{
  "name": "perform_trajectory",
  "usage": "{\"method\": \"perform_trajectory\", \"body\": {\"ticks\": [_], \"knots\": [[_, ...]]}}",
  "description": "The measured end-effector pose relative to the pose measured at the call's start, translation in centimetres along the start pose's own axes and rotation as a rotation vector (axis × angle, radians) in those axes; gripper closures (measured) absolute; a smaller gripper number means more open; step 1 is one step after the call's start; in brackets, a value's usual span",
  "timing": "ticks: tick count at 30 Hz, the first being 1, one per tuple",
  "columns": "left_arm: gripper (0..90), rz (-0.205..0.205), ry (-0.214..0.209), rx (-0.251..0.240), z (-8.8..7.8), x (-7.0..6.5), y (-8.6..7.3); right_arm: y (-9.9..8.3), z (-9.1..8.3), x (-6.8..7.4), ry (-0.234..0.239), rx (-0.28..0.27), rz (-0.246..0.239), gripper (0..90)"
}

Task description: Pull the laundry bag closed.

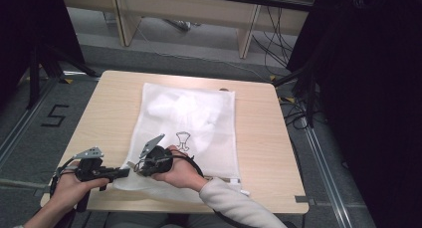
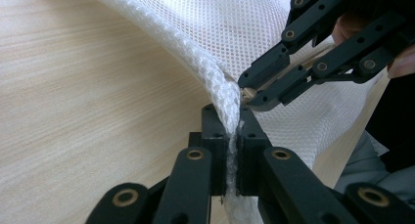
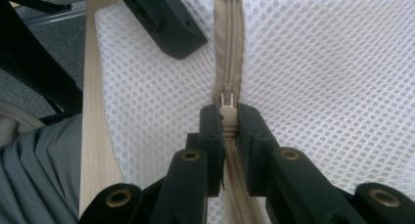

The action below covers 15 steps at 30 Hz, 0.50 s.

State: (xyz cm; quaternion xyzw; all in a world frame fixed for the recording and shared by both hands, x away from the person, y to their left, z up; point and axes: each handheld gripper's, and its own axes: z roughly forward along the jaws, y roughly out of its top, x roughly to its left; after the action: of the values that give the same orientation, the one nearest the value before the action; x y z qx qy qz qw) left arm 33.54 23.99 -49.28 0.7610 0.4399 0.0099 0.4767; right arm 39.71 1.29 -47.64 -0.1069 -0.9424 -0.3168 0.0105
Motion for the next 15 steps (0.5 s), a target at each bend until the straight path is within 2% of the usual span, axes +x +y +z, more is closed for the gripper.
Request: {"method": "perform_trajectory", "body": {"ticks": [2, 3, 6, 7, 10, 12, 14, 15], "knots": [[84.7, 0.001, 0.0, -0.004, 0.04, -0.05, -0.01, -0.03, -0.1, 0.11, 0.012, -0.009, 0.014, 82.4], [84.7, 0.007, 0.0, -0.001, 0.0, -0.02, 0.02, -0.05, -0.19, -0.03, -0.001, -0.004, 0.001, 82.4], [84.6, 0.004, -0.003, -0.005, 0.07, -0.08, 0.0, -0.13, -0.37, 0.01, 0.002, -0.005, 0.013, 82.3], [84.6, 0.008, 0.002, -0.004, 0.01, -0.05, 0.02, -0.19, -0.35, -0.08, -0.003, 0.0, 0.0, 82.4], [84.6, 0.002, 0.007, -0.013, -0.15, 0.01, 0.0, -0.49, -0.23, -0.08, 0.001, 0.012, 0.004, 82.4], [84.6, 0.008, 0.004, -0.006, -0.13, 0.05, -0.01, -0.66, -0.32, -0.05, 0.001, 0.02, 0.018, 82.4], [84.6, 0.019, 0.011, -0.005, -0.09, -0.03, 0.03, -0.72, -0.33, 0.05, 0.011, 0.006, 0.029, 82.4], [84.6, 0.021, 0.008, -0.005, -0.06, -0.08, 0.03, -0.72, -0.38, -0.02, 0.006, 0.005, 0.018, 82.4]]}}
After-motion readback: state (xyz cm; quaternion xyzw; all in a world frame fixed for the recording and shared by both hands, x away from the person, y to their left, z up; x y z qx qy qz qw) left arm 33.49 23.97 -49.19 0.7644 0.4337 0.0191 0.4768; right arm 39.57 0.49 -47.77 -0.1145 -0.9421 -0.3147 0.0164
